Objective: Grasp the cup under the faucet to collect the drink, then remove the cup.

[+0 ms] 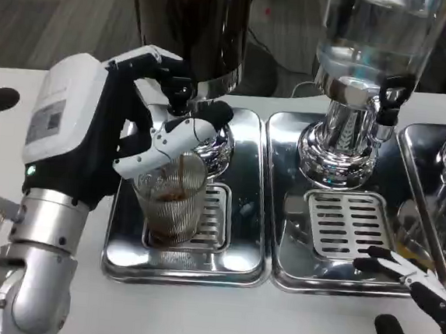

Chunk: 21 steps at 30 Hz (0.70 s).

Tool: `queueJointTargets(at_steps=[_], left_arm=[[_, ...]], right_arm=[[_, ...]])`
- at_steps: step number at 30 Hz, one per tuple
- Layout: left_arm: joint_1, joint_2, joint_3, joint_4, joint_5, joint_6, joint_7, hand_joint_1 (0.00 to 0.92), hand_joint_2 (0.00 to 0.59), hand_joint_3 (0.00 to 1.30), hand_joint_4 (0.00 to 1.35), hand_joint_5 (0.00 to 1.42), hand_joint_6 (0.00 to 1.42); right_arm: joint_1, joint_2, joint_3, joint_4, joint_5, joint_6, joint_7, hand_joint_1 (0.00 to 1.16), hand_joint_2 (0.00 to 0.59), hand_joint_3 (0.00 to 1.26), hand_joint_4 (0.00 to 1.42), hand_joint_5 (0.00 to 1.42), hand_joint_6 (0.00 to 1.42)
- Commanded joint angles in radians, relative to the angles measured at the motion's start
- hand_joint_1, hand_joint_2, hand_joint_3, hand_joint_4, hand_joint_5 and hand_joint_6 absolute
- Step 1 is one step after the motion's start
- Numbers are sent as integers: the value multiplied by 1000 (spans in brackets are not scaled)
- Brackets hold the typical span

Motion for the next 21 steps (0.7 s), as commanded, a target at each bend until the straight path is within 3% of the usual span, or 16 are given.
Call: queueJointTargets(at_steps=[1, 21], left_arm=[[36, 10, -18, -2, 5, -17, -37, 101, 72, 576, 557, 955, 804], [34, 10, -19, -6, 4, -16, -39, 101, 72, 576, 557, 955, 805]], right_arm=[[8, 1, -3, -7, 1, 4, 1, 430, 443, 270, 132, 108, 0], [12, 1, -3, -12, 2, 4, 1, 430, 443, 270, 132, 108, 0]])
